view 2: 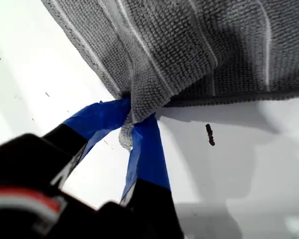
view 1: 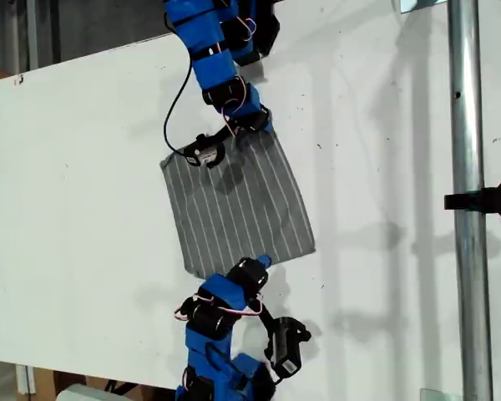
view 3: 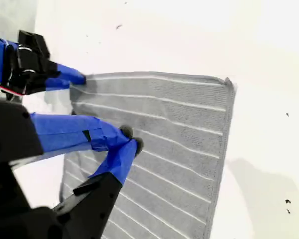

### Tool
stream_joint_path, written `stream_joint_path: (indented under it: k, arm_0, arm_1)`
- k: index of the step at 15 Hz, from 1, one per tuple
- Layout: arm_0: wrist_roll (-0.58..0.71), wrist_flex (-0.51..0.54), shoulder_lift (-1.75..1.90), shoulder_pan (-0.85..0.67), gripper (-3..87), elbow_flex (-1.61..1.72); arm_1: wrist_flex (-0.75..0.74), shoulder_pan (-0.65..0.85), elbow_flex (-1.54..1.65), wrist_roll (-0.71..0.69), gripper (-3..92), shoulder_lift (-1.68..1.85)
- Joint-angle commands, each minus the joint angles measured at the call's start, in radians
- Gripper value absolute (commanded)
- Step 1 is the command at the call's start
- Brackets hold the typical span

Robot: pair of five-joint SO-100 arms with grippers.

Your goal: Grasp corners of a towel and fold twice.

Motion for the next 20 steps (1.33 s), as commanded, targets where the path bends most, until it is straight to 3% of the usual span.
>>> stream_joint_path:
  k: [1, 2, 7, 15, 18, 19, 20]
  arm_0:
    - [0.015, -0.023, 0.074, 0.017, 39.6, -0.037]
    - [0.120, -0.029, 0.055, 0.058, 53.8, -0.051]
    - [0.089, -0.034, -0.086, 0.081, 51.8, 0.048]
    - [0.002, -0.137, -0.393, 0.029, 46.9, 0.029]
    - [-0.032, -0.187, -0.546, 0.005, 40.4, -0.003]
    - [-0.066, -0.176, -0.568, -0.003, 36.0, -0.021]
    - [-0.100, -0.163, -0.560, -0.018, 25.9, -0.017]
  arm_1:
    - [-0.009, -0.003, -0.005, 0.009, -0.1, 0.044]
    - [-0.009, -0.003, -0.005, 0.009, -0.1, 0.044]
    - [-0.009, -0.003, -0.005, 0.009, -0.1, 0.044]
    - [-0.011, -0.011, -0.005, 0.009, -0.1, 0.044]
    - [-0.012, -0.014, -0.002, 0.009, -0.1, 0.046]
    - [-0.014, -0.015, 0.002, 0.012, -0.1, 0.051]
    - [-0.015, -0.015, 0.005, 0.012, -0.1, 0.054]
